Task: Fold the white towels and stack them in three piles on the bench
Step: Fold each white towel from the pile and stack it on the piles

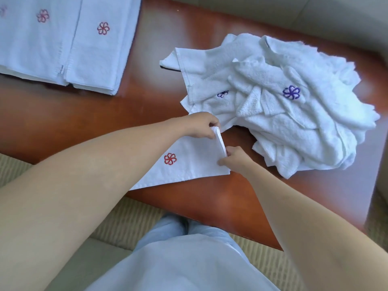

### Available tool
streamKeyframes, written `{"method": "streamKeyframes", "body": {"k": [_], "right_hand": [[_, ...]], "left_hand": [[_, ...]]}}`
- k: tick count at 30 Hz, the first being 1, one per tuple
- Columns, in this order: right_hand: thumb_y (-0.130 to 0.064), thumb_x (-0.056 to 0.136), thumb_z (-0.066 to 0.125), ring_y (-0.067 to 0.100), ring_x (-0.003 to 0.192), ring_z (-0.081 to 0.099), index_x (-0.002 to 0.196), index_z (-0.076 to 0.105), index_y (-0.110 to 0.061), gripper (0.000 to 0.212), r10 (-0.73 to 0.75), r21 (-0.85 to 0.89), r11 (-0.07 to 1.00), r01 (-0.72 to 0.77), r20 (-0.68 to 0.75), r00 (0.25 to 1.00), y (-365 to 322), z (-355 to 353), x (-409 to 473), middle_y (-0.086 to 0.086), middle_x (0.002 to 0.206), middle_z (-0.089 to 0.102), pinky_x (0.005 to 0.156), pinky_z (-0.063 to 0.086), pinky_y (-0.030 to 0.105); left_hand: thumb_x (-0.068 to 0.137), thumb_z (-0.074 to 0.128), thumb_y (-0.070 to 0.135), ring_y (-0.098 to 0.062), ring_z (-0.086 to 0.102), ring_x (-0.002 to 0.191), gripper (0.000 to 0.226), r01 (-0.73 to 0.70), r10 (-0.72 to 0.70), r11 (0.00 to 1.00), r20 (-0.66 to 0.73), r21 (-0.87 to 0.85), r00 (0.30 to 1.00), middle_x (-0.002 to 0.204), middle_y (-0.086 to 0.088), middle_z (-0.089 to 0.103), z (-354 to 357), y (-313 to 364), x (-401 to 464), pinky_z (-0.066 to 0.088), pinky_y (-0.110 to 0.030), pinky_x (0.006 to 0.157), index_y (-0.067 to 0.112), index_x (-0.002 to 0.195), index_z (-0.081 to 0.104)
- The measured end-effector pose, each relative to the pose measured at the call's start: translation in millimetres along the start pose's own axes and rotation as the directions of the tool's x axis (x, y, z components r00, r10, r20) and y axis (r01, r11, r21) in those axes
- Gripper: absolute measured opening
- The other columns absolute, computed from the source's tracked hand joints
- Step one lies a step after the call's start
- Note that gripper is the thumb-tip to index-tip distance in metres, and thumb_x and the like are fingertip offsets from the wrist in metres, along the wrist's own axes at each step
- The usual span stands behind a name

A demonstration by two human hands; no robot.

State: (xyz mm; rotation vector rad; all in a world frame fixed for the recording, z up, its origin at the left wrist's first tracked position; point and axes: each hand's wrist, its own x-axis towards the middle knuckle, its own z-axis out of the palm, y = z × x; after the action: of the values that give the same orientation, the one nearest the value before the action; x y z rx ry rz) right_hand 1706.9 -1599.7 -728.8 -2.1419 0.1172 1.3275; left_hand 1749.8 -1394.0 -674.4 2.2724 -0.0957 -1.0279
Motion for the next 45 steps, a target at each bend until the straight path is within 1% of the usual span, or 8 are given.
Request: {"method": "streamKeyframes", "body": {"k": [5,10,18,25,34,37,40,45], "right_hand": [[-0.027,0.085,0.073,0.022,0.093,0.064,0.107,0.060,-0.010,0.030,-0.086,-0.027,0.996,0.088,0.058,0.995,-51,-8,-22,0.005,0.101,0.061,0.082,0.062,0.041],[-0.021,0.085,0.073,0.025,0.082,0.069,0.106,0.062,-0.015,0.025,-0.242,-0.201,0.951,0.234,-0.016,0.970,-131,-7,-47,0.008,0.104,0.069,0.070,0.064,0.036],[-0.023,0.083,0.067,0.015,0.062,0.051,0.068,0.052,-0.019,0.022,-0.408,-0.572,0.781,0.249,-0.165,0.898,-257,60,-115,-0.003,0.066,0.052,0.052,0.032,0.030],[-0.031,0.089,0.060,0.028,0.092,0.062,0.088,0.063,-0.019,0.012,-0.558,-0.703,0.670,0.240,-0.263,0.787,-346,136,-167,-0.004,0.085,0.060,0.065,0.038,0.031],[-0.019,0.085,0.054,0.014,0.061,0.072,0.085,0.065,-0.021,0.011,-0.630,-0.622,0.704,0.343,-0.324,0.706,-420,194,-212,-0.003,0.077,0.071,0.062,0.054,0.027],[-0.013,0.087,0.054,0.014,0.062,0.075,0.097,0.068,-0.013,0.017,-0.614,-0.517,0.755,0.403,-0.342,0.711,-433,195,-210,0.004,0.081,0.076,0.076,0.061,0.036],[-0.009,0.088,0.052,0.020,0.066,0.077,0.096,0.066,-0.009,0.016,-0.583,-0.343,0.810,0.475,-0.387,0.715,-442,193,-203,0.011,0.078,0.077,0.079,0.063,0.046],[-0.014,0.085,0.051,0.016,0.062,0.076,0.098,0.067,-0.011,0.021,-0.565,-0.255,0.823,0.507,-0.454,0.689,-458,177,-186,0.003,0.070,0.076,0.061,0.058,0.032]], "left_hand": [[0.084,0.075,0.020,-0.008,0.052,0.068,0.016,0.046,-0.064,0.992,-0.166,-0.115,0.984,0.082,0.010,0.058,-37,-27,-56,0.037,-0.016,0.052,0.030,0.094,0.069],[0.084,0.074,0.020,-0.012,0.060,0.078,0.019,0.092,-0.151,0.980,-0.356,-0.175,0.922,0.090,0.011,0.065,-69,-68,-128,0.048,-0.027,0.063,0.029,0.099,0.068],[0.090,0.071,0.017,-0.012,0.055,0.080,0.015,0.074,-0.115,0.992,-0.513,-0.100,0.851,0.082,0.015,0.057,-116,-137,-257,0.040,-0.025,0.061,0.021,0.104,0.072],[0.086,0.074,0.022,-0.014,0.063,0.084,0.016,0.043,-0.145,0.984,-0.627,-0.175,0.765,0.097,0.004,0.068,-140,-211,-361,0.046,-0.026,0.070,0.022,0.102,0.073],[0.084,0.076,0.024,-0.012,0.065,0.074,0.011,-0.070,-0.162,0.959,-0.734,-0.274,0.659,0.082,0.012,0.067,-173,-259,-443,0.048,-0.017,0.056,0.032,0.083,0.069],[0.085,0.072,0.022,-0.016,0.071,0.073,0.007,-0.120,-0.150,0.944,-0.726,-0.306,0.672,0.074,0.008,0.070,-186,-264,-450,0.055,-0.029,0.071,0.028,0.088,0.071],[0.089,0.067,0.018,-0.011,0.076,0.070,0.010,-0.173,-0.140,0.922,-0.716,-0.345,0.684,0.087,0.002,0.073,-202,-264,-448,0.058,-0.031,0.073,0.026,0.094,0.068],[0.092,0.066,0.012,-0.014,0.077,0.073,0.017,-0.239,-0.141,0.885,-0.719,-0.400,0.681,0.098,0.001,0.069,-241,-260,-430,0.061,-0.028,0.073,0.029,0.096,0.066]]}}
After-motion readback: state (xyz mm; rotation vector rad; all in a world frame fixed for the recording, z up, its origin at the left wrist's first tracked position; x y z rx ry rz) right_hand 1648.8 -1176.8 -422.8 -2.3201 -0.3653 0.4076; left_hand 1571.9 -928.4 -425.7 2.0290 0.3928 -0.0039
